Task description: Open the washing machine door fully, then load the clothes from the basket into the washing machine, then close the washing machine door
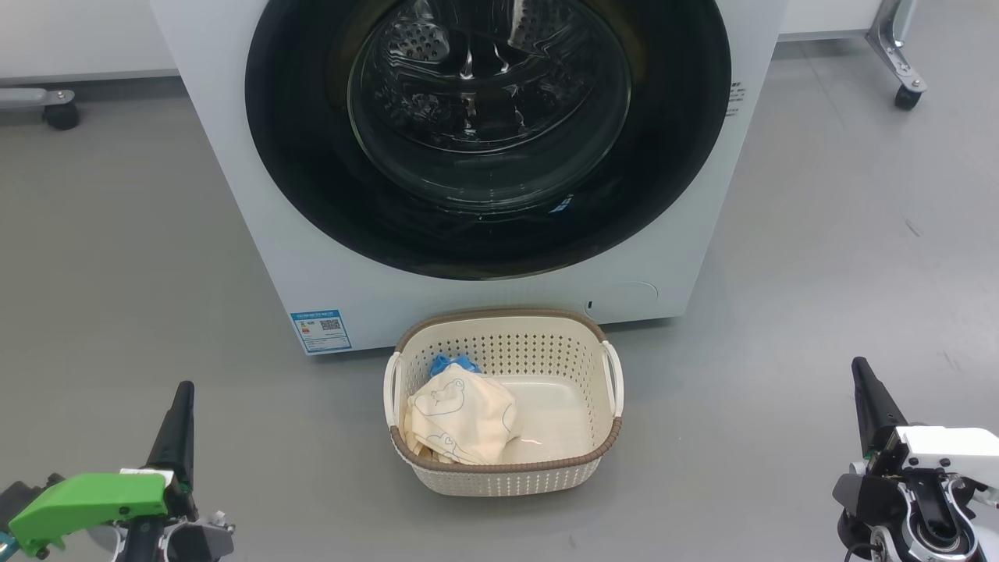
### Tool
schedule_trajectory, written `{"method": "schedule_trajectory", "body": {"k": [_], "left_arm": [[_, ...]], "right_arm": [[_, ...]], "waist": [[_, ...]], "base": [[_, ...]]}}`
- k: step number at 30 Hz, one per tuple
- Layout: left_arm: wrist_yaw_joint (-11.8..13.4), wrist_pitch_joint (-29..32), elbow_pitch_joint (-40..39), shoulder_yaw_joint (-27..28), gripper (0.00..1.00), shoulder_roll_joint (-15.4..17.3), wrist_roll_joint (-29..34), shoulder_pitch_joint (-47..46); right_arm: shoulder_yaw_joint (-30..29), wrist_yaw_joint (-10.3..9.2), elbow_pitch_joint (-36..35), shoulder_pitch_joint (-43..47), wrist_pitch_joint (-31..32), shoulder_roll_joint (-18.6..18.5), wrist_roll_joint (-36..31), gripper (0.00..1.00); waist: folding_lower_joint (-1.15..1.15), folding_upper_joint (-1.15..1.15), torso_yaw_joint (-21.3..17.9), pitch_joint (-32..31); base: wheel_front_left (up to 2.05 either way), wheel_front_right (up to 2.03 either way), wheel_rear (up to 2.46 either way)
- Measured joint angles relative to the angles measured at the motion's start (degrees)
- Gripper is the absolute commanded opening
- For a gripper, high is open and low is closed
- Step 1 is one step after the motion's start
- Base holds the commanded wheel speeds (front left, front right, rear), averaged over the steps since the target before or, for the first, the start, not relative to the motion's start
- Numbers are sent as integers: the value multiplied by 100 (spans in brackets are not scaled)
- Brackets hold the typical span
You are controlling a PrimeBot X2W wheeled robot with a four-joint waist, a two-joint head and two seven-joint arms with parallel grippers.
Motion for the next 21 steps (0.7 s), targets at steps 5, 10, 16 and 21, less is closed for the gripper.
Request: {"method": "schedule_trajectory", "body": {"k": [5,10,16,21], "left_arm": [[0,0,1,2,0,-1,0,0],[0,1,2,5,0,-2,0,0],[0,1,3,9,0,-3,8,0],[5,-1,136,-18,100,-53,-7,33]], "right_arm": [[0,0,0,0,0,1,0,0],[-2,0,0,0,0,1,0,0],[-3,0,0,0,1,2,0,0],[-1,-5,119,66,0,40,2,100]], "waist": [[0,0,0,0],[0,0,0,0],[0,0,0,0],[0,0,-1,-1]], "base": [[0,0,0],[0,0,0],[0,0,0],[0,0,0]]}}
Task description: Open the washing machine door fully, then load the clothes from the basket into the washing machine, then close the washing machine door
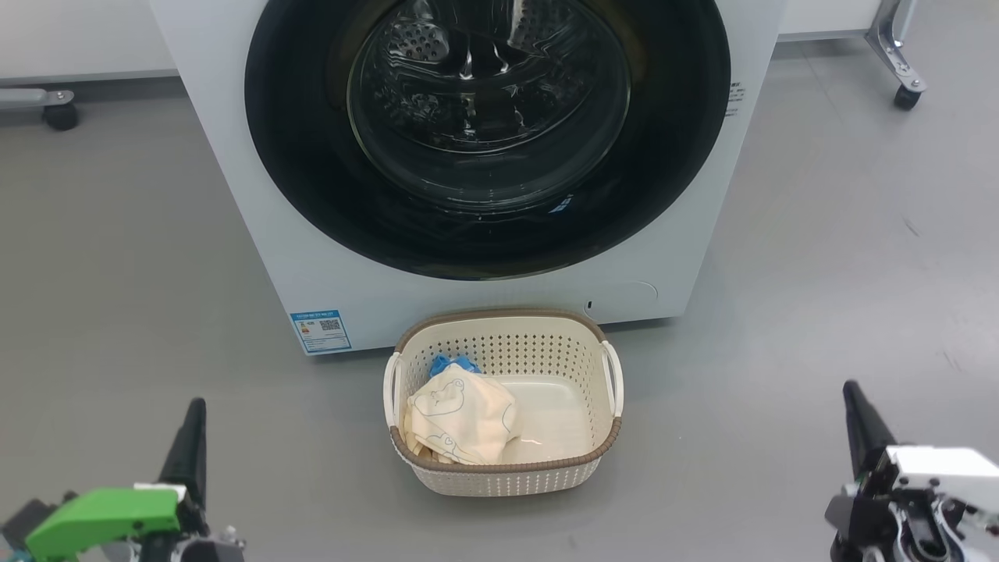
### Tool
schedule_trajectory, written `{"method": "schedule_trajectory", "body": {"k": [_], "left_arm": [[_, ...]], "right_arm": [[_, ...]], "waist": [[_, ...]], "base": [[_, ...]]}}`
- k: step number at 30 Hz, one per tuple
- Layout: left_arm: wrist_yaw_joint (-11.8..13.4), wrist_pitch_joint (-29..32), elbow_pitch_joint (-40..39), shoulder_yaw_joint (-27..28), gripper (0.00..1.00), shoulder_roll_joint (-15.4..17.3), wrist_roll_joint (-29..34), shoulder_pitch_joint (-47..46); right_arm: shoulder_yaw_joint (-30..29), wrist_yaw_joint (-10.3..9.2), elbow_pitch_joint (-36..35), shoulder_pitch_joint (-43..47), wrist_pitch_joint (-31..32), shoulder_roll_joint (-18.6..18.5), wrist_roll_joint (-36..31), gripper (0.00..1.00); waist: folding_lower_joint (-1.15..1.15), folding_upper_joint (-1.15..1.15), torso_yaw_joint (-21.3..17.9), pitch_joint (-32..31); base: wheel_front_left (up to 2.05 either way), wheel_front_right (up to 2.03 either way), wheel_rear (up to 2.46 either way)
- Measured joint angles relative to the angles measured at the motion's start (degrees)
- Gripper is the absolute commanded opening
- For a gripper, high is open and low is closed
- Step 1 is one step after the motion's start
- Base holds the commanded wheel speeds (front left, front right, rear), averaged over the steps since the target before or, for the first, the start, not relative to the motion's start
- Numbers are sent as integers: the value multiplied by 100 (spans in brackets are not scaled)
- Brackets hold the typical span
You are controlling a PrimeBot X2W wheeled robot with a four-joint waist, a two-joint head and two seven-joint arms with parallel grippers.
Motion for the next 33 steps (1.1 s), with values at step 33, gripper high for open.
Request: {"method": "schedule_trajectory", "body": {"k": [33], "left_arm": [[0,-452,-63,-401,100,21,913,168]], "right_arm": [[123,0,-74,185,-405,-136,-751,100]], "waist": [[0,0,4,-2]], "base": [[0,0,0]]}}
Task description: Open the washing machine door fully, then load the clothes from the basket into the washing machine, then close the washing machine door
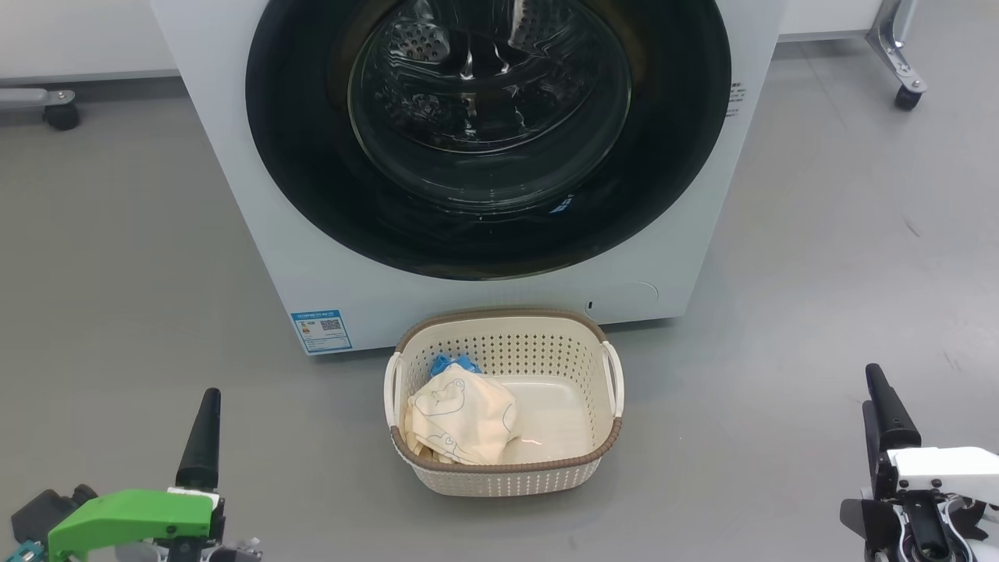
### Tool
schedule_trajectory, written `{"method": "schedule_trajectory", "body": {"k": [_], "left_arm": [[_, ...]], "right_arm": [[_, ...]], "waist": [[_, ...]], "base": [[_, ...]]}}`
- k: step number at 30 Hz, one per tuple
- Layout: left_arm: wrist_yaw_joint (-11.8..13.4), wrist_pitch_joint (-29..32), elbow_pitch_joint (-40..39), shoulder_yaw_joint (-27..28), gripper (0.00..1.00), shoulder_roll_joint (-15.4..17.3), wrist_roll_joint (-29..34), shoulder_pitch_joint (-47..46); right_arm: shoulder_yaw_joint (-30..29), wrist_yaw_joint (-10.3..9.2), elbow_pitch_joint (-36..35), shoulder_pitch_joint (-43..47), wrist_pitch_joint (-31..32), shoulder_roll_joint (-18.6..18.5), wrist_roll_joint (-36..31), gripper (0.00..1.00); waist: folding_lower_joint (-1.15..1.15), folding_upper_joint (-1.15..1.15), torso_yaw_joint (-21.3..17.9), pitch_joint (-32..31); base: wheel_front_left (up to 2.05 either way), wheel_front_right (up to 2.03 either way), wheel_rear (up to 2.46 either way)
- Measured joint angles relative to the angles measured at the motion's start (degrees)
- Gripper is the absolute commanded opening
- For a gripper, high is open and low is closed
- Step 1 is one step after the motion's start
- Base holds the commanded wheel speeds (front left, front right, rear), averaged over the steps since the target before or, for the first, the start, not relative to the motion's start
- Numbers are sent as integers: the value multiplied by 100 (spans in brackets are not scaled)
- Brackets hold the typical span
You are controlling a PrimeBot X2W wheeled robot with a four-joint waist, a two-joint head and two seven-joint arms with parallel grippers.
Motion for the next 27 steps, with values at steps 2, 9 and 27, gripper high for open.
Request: {"method": "schedule_trajectory", "body": {"k": [2,9,27], "left_arm": [[0,-40,0,-25,100,25,168,-3],[0,-159,12,-183,100,127,799,-25],[314,-448,-68,-385,100,353,2651,-139]], "right_arm": [[26,0,-15,-1,-47,-37,-121,100],[199,0,-41,-2,-236,-231,-733,100],[616,-279,-100,-7,-625,-706,-2592,100]], "waist": [[0,0,5,0],[0,0,20,-1],[0,0,31,-43]], "base": [[0,0,0],[0,0,0],[0,0,0]]}}
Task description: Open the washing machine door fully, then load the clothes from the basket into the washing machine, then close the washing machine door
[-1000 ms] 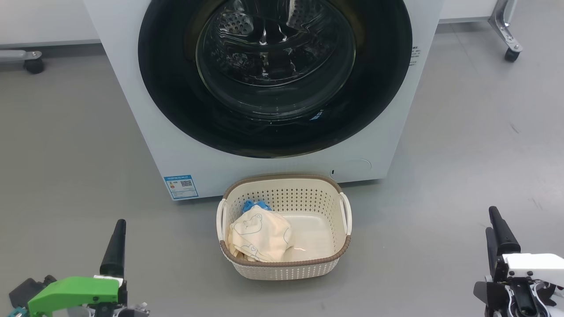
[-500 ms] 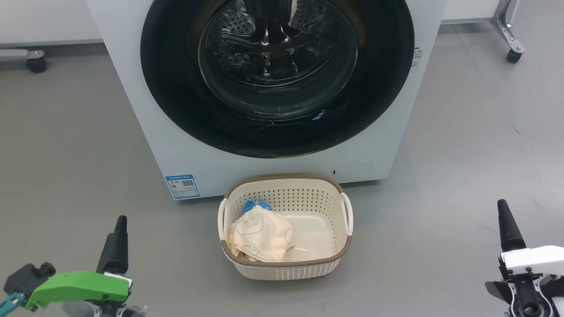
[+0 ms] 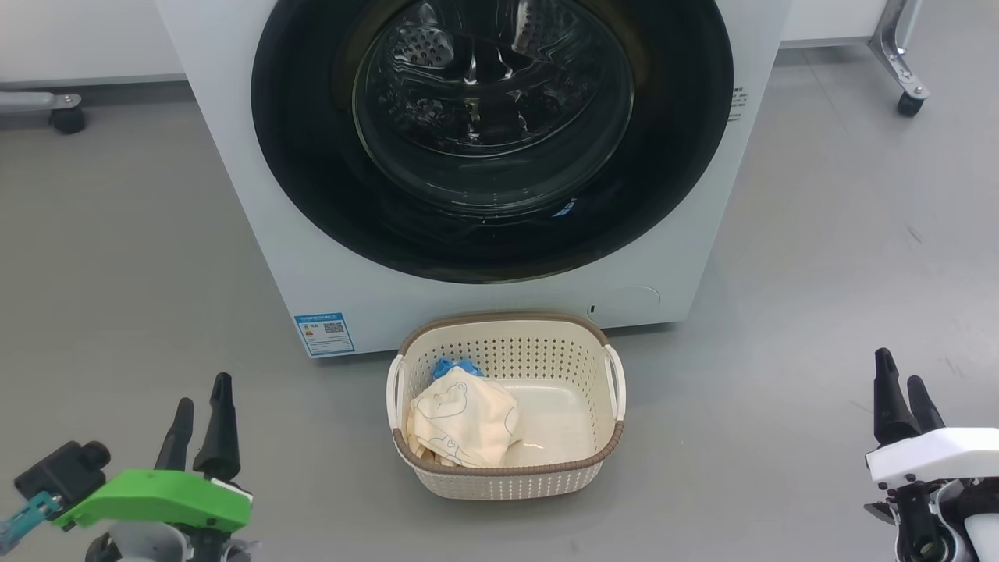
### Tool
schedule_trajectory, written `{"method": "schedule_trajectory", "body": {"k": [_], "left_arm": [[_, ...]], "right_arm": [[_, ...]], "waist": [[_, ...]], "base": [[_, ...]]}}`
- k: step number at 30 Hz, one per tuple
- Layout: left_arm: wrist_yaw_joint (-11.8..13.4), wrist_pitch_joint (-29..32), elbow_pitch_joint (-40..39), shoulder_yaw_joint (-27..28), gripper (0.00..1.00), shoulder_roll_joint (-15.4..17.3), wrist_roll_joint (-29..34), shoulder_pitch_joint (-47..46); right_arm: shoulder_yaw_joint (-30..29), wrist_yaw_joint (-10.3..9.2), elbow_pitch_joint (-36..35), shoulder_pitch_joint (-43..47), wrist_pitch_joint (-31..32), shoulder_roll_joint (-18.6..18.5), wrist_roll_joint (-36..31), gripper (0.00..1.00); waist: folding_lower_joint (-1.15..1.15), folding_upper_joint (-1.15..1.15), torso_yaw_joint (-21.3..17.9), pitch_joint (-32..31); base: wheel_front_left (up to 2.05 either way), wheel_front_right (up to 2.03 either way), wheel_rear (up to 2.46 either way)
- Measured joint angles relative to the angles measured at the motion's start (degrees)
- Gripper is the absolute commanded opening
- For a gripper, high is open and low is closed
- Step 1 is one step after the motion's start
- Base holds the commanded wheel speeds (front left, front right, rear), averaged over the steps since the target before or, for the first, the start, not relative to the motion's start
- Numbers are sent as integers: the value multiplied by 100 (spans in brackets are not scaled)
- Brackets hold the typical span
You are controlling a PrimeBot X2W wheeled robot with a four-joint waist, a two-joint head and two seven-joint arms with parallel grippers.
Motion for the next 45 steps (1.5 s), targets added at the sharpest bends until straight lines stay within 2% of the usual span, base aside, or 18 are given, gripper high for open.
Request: {"method": "schedule_trajectory", "body": {"k": [9,18,30,45], "left_arm": [[200,-178,-62,-252,100,11,1063,-8],[290,-333,-83,-370,100,-8,1800,-65],[344,-522,-74,-506,100,-33,2675,-87],[392,-776,-49,-564,100,-130,3818,-92]], "right_arm": [[244,-229,-34,-4,-186,-133,-887,100],[454,-365,-33,-5,-368,-152,-1546,100],[715,-439,-38,-30,-598,-132,-2345,100],[940,-632,-105,-44,-880,-89,-3396,100]], "waist": [[0,0,23,-21],[0,0,43,-14],[0,0,46,-14],[0,0,70,-12]], "base": [[0,0,0],[0,0,0],[0,0,0],[0,0,0]]}}
